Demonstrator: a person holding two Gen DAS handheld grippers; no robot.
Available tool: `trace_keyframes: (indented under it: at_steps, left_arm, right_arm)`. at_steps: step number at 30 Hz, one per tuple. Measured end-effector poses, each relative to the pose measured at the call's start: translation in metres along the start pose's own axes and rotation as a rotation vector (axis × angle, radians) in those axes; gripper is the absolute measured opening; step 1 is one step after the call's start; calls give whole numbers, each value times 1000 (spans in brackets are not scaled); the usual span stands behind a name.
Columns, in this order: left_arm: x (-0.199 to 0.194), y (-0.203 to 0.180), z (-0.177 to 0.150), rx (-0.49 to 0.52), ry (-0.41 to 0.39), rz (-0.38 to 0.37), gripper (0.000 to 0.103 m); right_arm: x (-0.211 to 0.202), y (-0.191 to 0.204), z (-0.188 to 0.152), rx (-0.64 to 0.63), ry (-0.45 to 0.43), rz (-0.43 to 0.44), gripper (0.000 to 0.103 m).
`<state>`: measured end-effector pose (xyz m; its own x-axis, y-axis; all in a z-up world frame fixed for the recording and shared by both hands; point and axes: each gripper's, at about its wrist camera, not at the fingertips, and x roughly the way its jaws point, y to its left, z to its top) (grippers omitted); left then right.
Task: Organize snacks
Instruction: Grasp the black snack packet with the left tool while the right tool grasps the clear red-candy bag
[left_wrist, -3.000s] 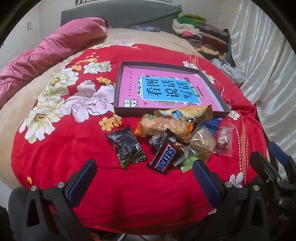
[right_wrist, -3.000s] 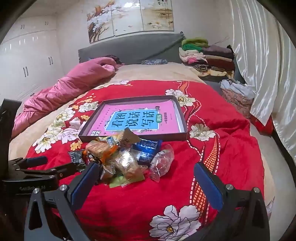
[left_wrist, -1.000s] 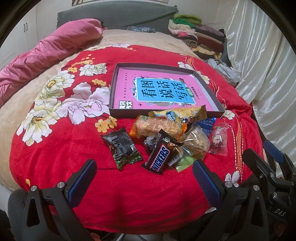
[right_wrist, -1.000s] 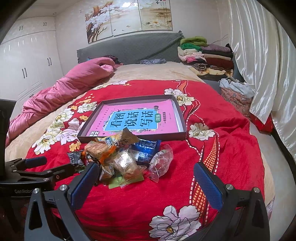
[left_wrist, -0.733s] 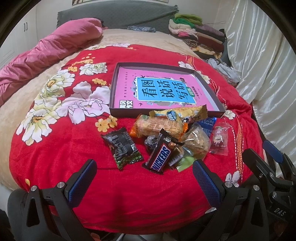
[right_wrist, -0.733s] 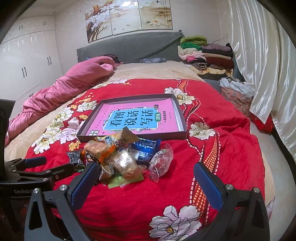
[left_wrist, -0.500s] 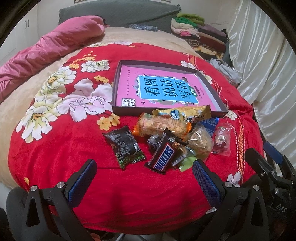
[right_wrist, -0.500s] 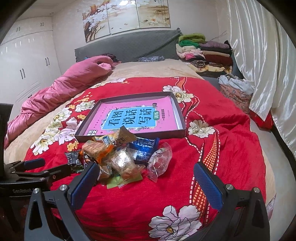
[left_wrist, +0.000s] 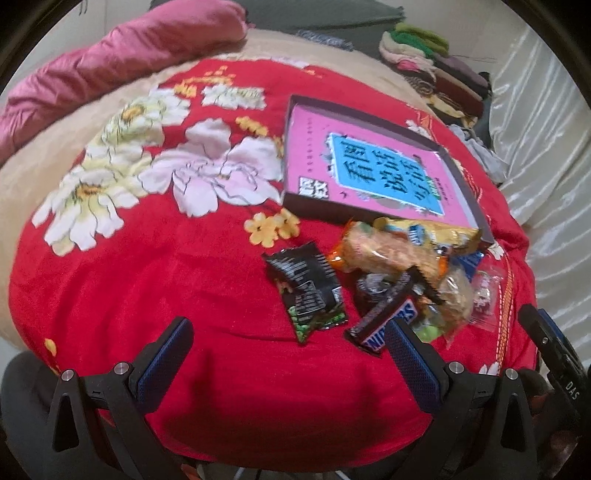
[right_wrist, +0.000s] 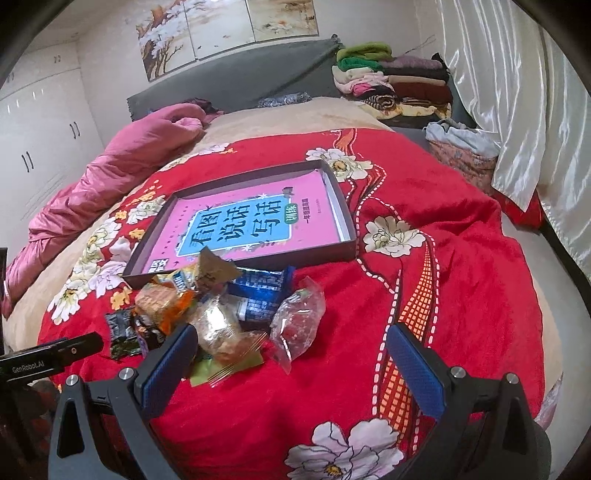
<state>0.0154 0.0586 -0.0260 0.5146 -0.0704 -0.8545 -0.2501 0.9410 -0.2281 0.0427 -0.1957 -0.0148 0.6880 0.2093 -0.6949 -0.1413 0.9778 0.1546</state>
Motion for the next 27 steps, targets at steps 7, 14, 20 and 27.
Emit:
trace_keyframes:
  at_steps: [7, 14, 20, 27]
  left_arm:
    - [23, 3, 8, -48, 52, -37, 102]
    - [33, -10, 16, -14, 38, -35, 97]
    - [42, -12, 17, -8, 55, -38, 81]
    - [47, -8, 20, -18, 43, -34, 68]
  right_arm:
    - [19, -6, 3, -6, 29, -18, 103]
    - [29, -14, 2, 27, 55, -20, 103]
    - [42, -18, 2, 38, 90, -19, 101]
    - [61, -18, 0, 25, 160, 26, 70]
